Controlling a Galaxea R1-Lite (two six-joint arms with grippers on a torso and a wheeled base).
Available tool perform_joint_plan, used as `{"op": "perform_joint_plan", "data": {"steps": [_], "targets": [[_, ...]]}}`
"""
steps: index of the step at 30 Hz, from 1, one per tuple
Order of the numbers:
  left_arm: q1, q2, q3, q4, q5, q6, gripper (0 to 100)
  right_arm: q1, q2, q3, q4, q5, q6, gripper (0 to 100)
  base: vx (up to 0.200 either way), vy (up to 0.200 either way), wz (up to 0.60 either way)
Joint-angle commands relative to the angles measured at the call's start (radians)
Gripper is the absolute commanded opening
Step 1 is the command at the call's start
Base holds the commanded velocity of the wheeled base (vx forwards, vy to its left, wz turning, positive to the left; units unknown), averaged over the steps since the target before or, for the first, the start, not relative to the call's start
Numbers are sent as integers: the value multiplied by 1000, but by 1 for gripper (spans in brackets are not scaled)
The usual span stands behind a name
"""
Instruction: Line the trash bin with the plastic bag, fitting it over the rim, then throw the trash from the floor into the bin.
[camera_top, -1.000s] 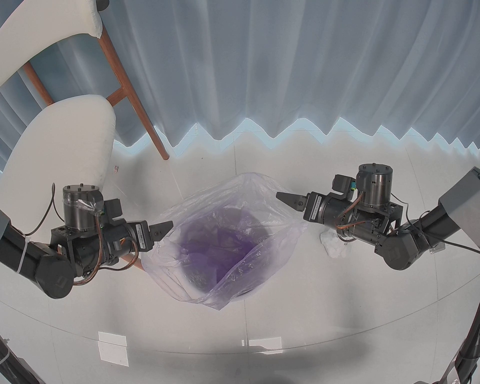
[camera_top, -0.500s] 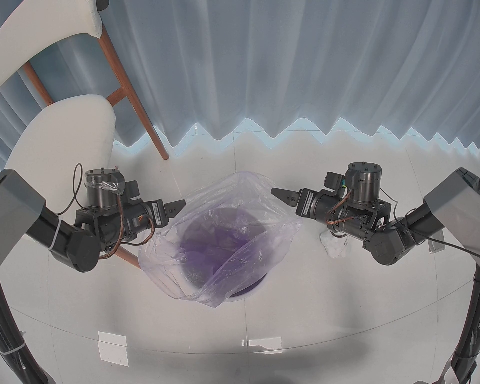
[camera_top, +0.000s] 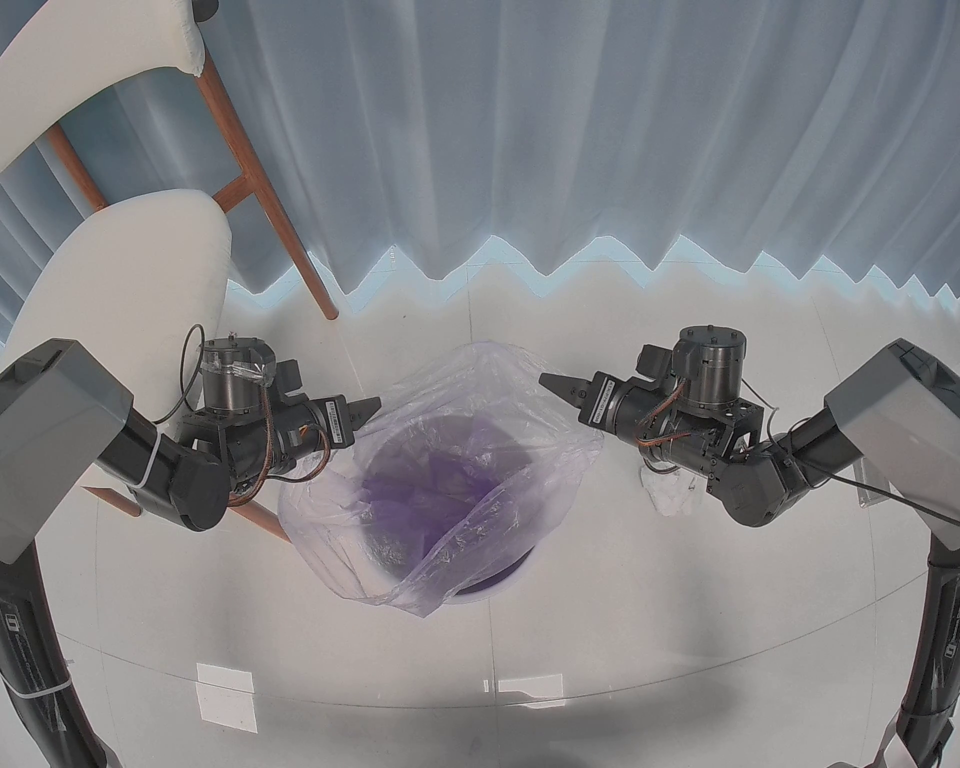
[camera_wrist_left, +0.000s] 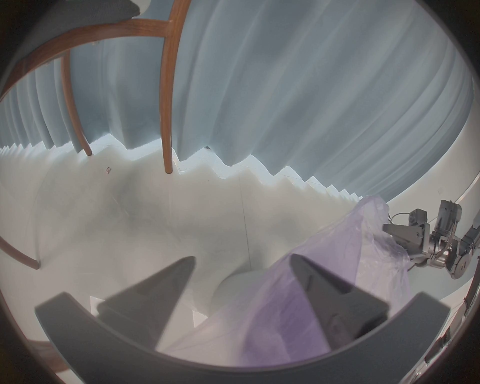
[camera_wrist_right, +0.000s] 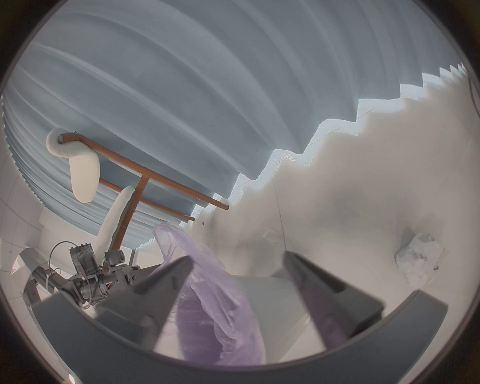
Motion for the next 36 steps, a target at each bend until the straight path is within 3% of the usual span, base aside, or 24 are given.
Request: {"op": "perform_joint_plan", "data": {"steps": [1, 12, 19, 29, 30, 36], "targets": [[-1, -9, 9, 0, -9, -3, 0, 1, 38, -20, -2, 1, 2, 0, 0, 0, 0], [28, -9, 9, 3, 11, -2, 0, -14, 120, -155, 23, -5, 4, 0, 0, 0, 0], [26, 29, 7, -11, 18, -6, 0, -14, 194, -355, 169, -34, 5, 0, 0, 0, 0], [18, -163, 75, 1, 12, -72, 0, -14, 156, -264, 124, -37, 7, 0, 0, 0, 0], [18, -164, 75, 1, 11, -72, 100, -14, 156, -261, 123, -37, 7, 0, 0, 0, 0], [14, -169, 84, 0, -39, -71, 100, -5, 133, -180, 70, -36, 7, 0, 0, 0, 0]]}}
